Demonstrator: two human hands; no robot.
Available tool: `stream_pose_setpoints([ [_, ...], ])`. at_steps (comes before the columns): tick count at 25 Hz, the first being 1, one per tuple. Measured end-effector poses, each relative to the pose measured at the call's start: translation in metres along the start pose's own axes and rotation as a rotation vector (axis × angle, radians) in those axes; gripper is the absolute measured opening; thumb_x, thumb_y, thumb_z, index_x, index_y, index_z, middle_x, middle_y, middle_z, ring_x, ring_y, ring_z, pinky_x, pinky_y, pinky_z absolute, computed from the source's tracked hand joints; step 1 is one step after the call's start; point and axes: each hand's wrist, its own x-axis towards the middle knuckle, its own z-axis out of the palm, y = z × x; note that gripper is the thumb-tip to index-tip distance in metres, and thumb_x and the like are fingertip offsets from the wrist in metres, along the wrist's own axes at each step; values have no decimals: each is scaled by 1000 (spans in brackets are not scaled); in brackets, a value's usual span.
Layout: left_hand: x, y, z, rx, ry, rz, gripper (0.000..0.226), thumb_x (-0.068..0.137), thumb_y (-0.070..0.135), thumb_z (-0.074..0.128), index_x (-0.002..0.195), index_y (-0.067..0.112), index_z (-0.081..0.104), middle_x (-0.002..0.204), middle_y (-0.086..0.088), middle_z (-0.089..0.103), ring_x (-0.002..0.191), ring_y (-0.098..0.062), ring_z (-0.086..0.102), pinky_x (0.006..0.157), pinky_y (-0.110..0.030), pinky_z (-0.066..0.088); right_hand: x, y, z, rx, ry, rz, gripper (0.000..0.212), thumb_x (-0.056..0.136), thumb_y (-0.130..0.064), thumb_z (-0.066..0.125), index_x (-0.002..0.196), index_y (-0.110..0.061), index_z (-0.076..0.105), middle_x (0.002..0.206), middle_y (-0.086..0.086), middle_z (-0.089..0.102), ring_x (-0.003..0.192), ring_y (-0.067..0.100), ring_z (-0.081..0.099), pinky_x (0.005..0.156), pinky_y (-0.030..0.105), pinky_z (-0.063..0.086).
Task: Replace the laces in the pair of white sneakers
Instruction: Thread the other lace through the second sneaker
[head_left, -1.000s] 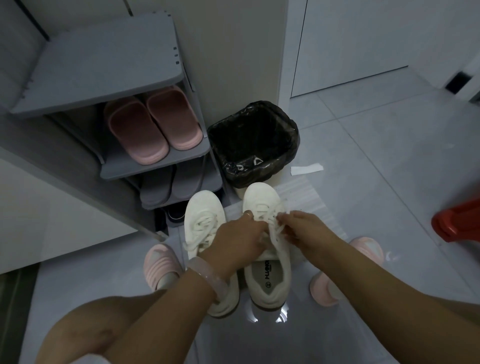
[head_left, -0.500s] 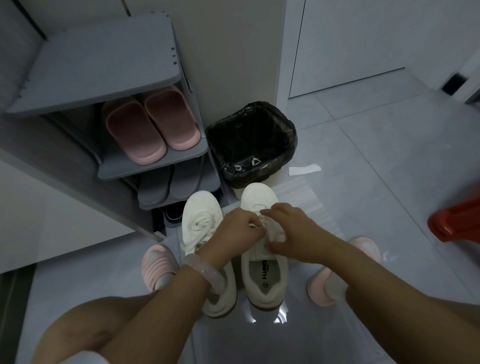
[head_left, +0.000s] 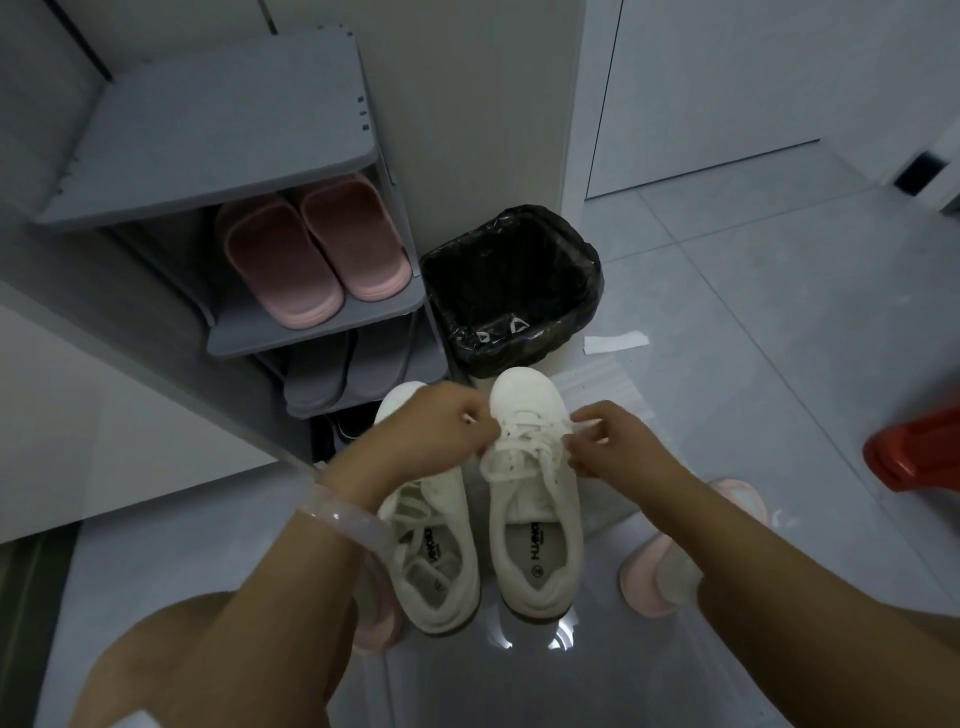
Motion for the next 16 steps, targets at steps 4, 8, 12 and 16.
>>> stream_pose_setpoints([
  [4,8,-6,28,263,-65,-1,21,90,44,50,84,25,57,90,5,60,91,-16,57,82,-33,47,-1,1,11,-133,40,54,15,86,-14,62,71,-12,59,72,2,61,72,17,61,81,39,56],
  [8,10,-10,50,382,-82,22,39,91,40,47,129,34,49,124,-3,58,112,-20,56,94,-37,46,-3,-7,11,322,8,160,16,87,-7,55,75,-10,64,79,6,63,77,16,57,70,25,47],
  [12,14,-14,53,281,-68,-5,38,89,38,52,127,35,53,127,0,58,114,-19,55,95,-38,46,-2,-10,9,685,-144,339,23,91,-17,48,70,-16,57,62,-3,59,65,10,50,66,23,37],
  [16,14,-12,56,379,-5,49,32,90,38,50,121,33,56,119,-1,60,109,-20,57,88,-35,48,3,-8,5,552,-116,300,35,91,-19,55,56,-14,57,50,-1,44,61,13,46,67,25,39],
])
